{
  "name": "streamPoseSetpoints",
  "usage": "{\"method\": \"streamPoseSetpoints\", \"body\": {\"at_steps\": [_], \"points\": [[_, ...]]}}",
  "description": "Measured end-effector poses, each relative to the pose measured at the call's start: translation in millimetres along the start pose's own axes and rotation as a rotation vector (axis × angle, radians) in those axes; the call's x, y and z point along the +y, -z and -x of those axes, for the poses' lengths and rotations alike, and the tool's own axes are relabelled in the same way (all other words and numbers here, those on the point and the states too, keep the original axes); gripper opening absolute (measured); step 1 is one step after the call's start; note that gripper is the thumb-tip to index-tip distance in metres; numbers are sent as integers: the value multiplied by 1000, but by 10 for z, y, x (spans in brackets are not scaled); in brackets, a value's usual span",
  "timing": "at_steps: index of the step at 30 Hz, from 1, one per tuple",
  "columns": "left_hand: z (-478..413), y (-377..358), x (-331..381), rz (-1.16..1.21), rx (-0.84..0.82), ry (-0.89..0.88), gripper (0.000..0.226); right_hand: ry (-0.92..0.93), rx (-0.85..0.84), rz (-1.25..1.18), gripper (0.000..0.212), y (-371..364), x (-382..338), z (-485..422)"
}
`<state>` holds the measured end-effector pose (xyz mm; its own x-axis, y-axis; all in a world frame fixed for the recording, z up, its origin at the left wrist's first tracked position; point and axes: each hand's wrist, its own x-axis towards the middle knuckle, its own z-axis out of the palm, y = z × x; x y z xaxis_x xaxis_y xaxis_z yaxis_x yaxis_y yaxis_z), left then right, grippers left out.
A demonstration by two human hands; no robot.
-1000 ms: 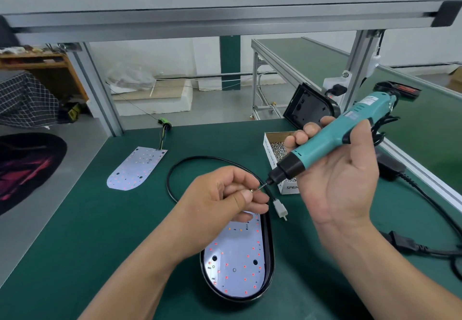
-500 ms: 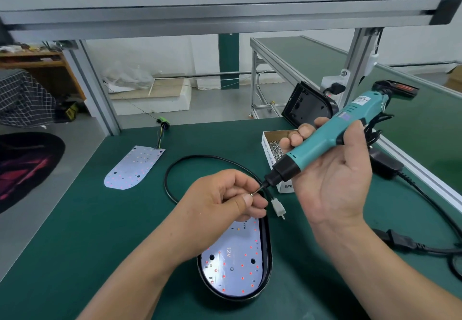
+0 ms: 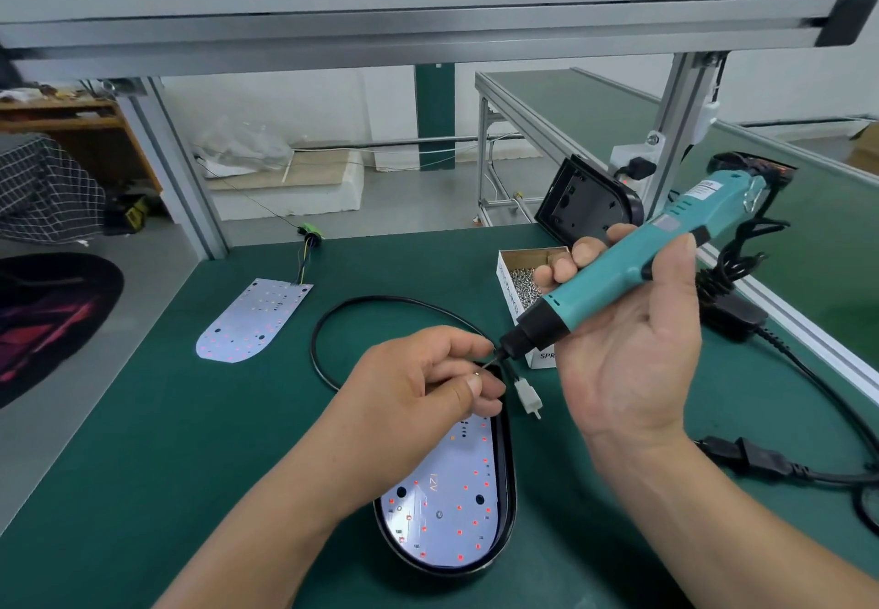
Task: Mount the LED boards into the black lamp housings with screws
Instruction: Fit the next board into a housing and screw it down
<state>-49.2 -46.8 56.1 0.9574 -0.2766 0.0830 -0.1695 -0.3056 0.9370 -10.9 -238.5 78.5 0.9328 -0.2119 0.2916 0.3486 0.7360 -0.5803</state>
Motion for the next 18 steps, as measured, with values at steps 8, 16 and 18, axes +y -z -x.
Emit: {"method": "streamPoseSetpoints", "body": {"at_steps": [8,16,18], "points": [[29,-26,62,-154,56,-23,43,-44,-12,48,38,5,34,12],[49,-37,93,-352,41,-103,43,-9,-66,58,38,15,19,21],[58,-52,86,-329,52,-95,44,1,-74,51,39,24,24,29]]}}
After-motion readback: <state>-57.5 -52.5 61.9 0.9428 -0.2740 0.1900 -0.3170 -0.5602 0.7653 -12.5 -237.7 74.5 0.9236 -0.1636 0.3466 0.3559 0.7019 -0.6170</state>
